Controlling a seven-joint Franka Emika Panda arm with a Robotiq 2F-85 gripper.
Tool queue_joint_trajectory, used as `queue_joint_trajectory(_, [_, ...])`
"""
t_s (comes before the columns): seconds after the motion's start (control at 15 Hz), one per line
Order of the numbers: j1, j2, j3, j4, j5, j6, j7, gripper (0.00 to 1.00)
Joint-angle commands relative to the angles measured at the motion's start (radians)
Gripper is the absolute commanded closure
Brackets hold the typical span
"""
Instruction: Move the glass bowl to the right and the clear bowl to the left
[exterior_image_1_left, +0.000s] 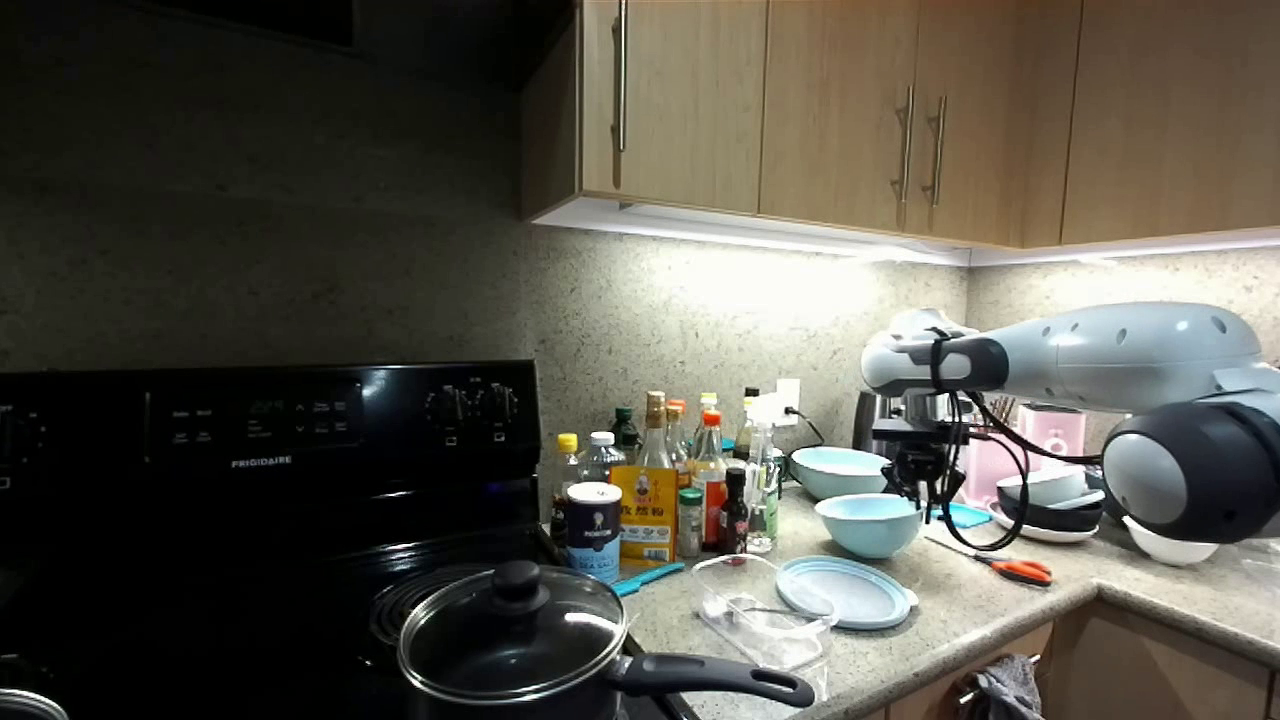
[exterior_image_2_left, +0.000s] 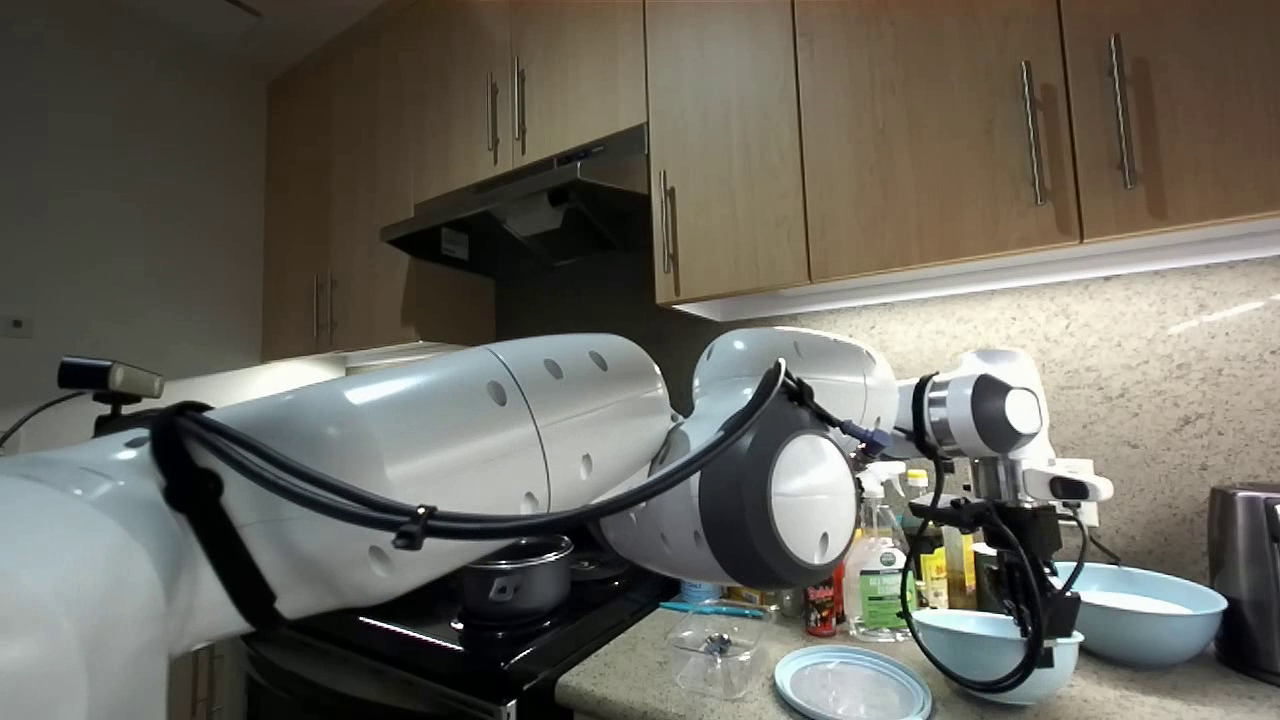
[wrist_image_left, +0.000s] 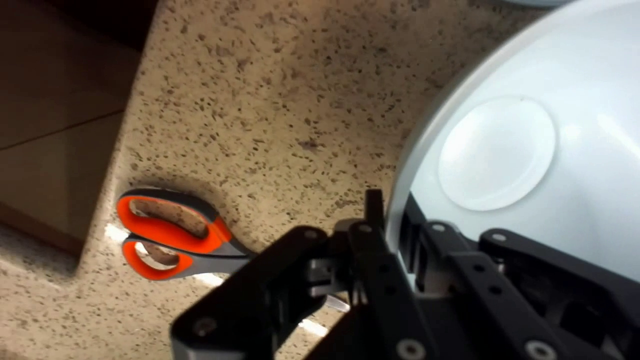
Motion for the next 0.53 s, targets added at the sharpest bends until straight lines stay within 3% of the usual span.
queue_joint_trajectory(0.0, [-0.033, -0.028, 0.006, -0.042, 0.017, -0.056, 0.085, 0.96])
queue_joint_trajectory(0.47, [-0.037, -0.024, 0.004, -0.024, 0.002, -0.036, 0.067, 0.93])
